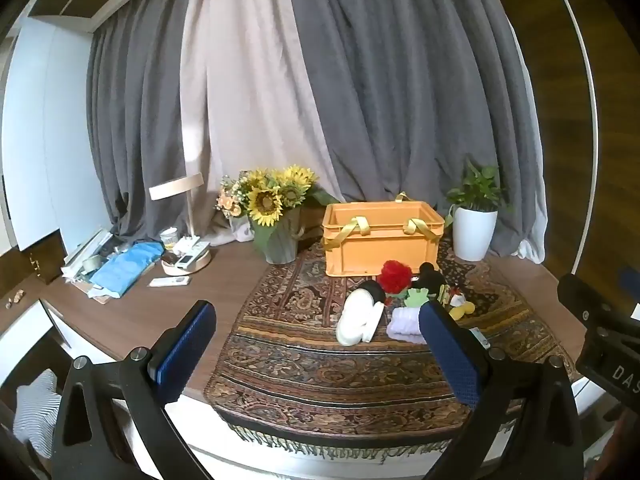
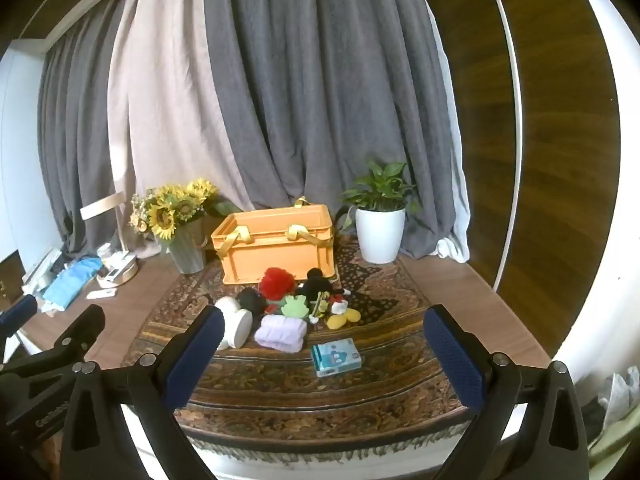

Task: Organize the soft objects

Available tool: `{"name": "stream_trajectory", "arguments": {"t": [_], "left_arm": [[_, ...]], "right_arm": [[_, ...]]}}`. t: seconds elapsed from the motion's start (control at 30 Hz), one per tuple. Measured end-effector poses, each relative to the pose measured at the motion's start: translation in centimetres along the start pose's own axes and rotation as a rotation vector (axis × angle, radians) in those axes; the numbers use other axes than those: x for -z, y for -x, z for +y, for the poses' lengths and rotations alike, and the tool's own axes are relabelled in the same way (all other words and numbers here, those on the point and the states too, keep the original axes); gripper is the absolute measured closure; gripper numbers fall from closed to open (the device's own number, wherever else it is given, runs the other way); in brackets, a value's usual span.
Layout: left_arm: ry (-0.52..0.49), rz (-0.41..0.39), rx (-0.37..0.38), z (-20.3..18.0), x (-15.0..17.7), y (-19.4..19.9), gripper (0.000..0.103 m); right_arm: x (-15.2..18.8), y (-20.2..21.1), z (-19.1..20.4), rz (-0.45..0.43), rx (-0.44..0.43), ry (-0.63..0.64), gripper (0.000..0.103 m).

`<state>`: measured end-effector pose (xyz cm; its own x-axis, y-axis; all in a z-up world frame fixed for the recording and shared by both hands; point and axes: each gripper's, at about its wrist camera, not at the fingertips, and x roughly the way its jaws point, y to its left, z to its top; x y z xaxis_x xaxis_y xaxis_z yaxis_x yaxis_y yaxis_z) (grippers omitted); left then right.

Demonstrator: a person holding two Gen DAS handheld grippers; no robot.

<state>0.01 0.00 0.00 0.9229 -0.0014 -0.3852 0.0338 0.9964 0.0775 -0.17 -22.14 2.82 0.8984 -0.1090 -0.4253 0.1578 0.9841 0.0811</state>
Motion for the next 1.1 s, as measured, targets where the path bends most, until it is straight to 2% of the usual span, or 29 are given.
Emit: {"name": "stream_trajectory", "arguments": {"t": [0.43, 1.1], "left_arm": [[0.015, -0.024, -0.009, 0.4, -0.3, 0.3, 0.0], [0.001, -0.013, 0.001, -0.4, 0.0, 0.8, 0.0]], "right_arm": [[0.0, 0.1, 0.9, 0.006, -0.002, 0.011, 0.002], [-0.2, 0.0, -0.1, 0.012, -0.013, 0.004, 0.002]]}}
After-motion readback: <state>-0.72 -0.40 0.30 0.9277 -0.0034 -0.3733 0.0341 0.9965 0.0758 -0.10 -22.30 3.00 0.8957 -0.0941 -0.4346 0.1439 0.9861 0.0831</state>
